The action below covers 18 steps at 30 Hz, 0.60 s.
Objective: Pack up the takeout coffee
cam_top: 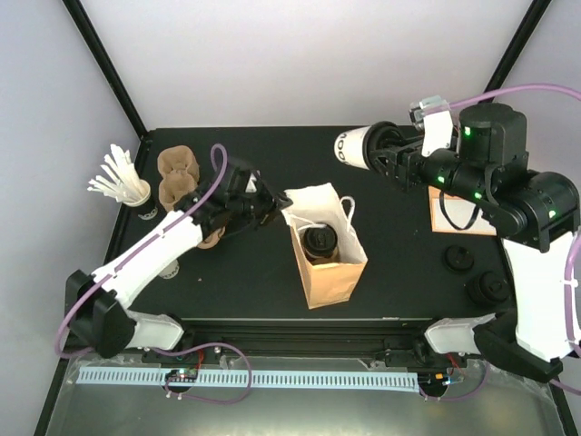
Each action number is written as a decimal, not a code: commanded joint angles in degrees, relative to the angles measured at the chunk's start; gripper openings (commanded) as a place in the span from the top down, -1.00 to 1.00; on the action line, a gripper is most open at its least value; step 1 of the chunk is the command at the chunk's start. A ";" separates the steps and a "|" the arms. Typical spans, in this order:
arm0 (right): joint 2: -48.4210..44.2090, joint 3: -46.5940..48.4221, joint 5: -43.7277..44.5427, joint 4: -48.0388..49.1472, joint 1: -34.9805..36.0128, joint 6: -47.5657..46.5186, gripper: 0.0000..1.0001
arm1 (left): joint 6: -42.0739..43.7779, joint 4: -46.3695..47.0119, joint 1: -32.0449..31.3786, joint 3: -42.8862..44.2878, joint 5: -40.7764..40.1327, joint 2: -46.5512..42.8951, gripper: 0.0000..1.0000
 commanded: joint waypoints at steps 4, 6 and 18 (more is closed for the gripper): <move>4.94 4.17 -7.96 -1.60 -0.14 -0.87 0.63 | -3.52 8.34 -4.78 -4.29 -16.65 -6.90 -0.83; 5.09 4.20 -8.77 -1.84 0.15 -0.88 0.63 | 5.82 0.73 -4.45 2.22 -21.54 -5.95 -0.97; 3.82 4.79 -2.17 -6.12 10.18 8.18 0.77 | 66.07 5.31 -0.74 9.92 -2.71 -3.14 -0.98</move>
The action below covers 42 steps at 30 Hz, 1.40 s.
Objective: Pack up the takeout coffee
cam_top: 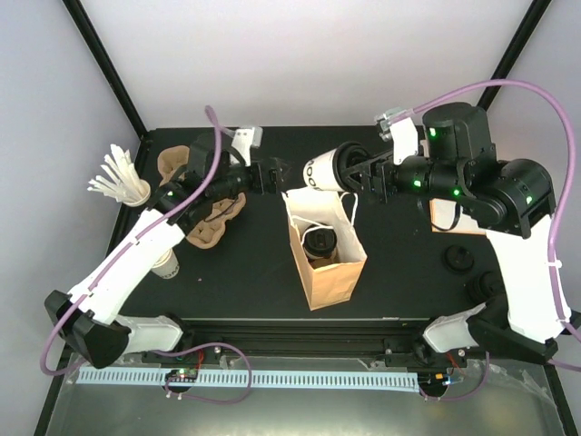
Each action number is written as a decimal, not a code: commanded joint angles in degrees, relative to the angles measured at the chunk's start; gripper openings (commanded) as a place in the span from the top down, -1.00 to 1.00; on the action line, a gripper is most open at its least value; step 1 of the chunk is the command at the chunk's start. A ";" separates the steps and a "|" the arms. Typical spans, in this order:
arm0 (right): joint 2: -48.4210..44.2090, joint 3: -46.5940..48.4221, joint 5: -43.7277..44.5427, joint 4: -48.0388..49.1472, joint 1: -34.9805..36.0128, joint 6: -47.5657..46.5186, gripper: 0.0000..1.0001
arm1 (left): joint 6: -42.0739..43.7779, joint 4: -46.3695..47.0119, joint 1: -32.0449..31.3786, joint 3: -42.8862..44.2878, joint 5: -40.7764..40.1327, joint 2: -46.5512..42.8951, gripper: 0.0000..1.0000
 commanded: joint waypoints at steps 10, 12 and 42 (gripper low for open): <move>-9.73 -11.64 10.21 -0.69 12.61 11.87 0.83 | 49.36 -18.93 -0.50 21.78 23.08 22.55 -0.88; -11.06 -13.07 9.94 -0.83 12.71 12.39 0.82 | 52.82 -25.27 -0.98 26.30 21.81 26.40 -0.82; -11.42 -25.88 12.52 -2.86 16.58 7.66 0.76 | 49.07 -33.05 -2.62 26.77 17.27 24.92 0.97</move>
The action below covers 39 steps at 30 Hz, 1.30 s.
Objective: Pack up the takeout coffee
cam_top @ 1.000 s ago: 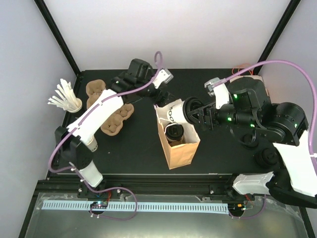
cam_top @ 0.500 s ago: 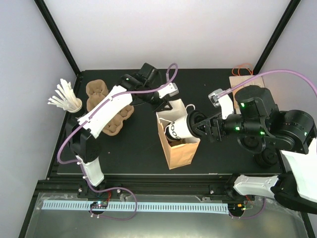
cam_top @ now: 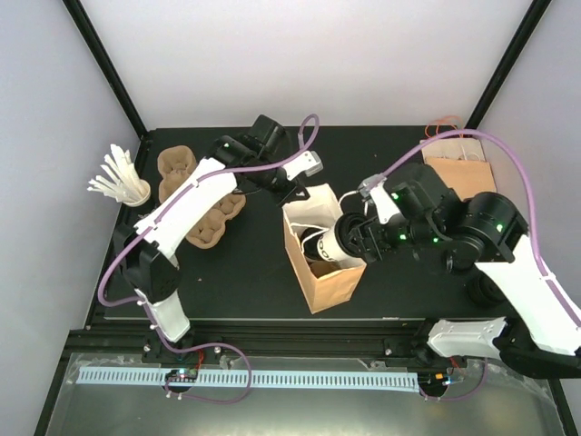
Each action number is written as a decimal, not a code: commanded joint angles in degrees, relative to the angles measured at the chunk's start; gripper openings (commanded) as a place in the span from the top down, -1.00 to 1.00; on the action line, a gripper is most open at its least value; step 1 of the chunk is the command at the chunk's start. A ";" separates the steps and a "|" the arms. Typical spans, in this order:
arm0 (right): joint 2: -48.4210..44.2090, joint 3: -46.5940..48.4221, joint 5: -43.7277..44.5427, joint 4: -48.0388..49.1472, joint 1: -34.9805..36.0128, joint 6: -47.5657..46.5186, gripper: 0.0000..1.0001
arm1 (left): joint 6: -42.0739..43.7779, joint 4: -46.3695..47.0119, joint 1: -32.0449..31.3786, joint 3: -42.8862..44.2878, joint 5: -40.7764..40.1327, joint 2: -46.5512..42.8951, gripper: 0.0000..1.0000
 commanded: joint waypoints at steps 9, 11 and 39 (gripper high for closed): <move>5.88 0.37 16.91 0.74 15.69 3.33 0.76 | -14.41 5.31 -0.17 -9.21 -3.21 -12.72 0.97; 7.20 0.39 19.65 -0.02 18.75 4.26 0.76 | -16.52 6.47 -0.18 -11.11 -3.63 -14.39 0.97; 9.64 -13.19 17.06 11.49 21.76 2.75 0.69 | -25.36 16.47 -0.17 -27.35 -1.59 -26.42 0.25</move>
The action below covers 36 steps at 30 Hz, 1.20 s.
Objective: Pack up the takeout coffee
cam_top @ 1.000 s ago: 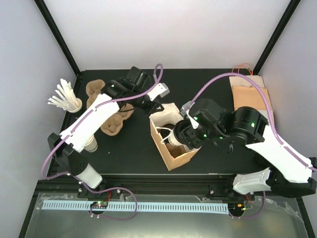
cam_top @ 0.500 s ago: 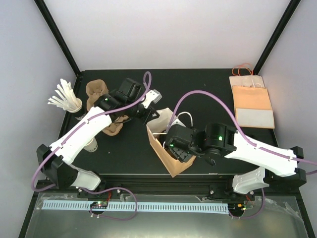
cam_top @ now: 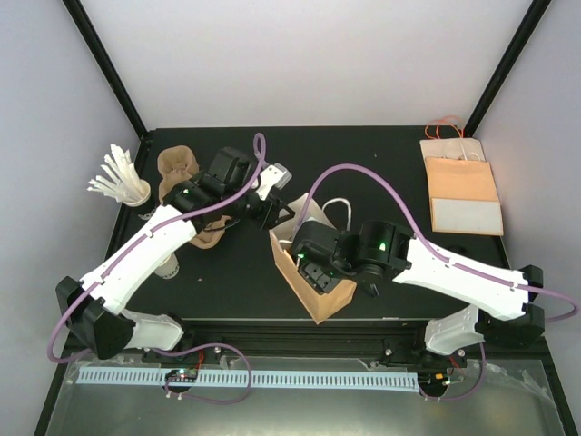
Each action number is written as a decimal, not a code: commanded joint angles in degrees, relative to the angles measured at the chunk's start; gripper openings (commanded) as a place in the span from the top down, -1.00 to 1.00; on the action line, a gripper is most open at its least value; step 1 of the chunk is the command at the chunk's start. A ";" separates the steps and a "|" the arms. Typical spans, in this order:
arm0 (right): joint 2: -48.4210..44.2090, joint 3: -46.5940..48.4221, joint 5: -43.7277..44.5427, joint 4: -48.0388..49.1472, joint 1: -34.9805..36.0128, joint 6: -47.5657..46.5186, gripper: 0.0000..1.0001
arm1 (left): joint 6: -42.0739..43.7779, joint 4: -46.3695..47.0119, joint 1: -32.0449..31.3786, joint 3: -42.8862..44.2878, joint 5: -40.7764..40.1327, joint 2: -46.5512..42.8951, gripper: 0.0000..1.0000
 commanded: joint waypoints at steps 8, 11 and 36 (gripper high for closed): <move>-4.43 -3.66 -4.55 4.88 -2.77 -1.94 0.69 | 7.22 1.60 -0.18 0.41 7.72 -7.27 -0.33; -5.22 -4.20 -5.28 4.85 -3.45 -2.39 0.70 | 10.92 -0.53 -0.21 1.15 13.60 -5.63 -0.26; -6.30 -4.33 -8.89 1.09 -8.26 -3.90 0.71 | 28.82 -18.68 -0.28 6.81 36.27 8.20 -0.12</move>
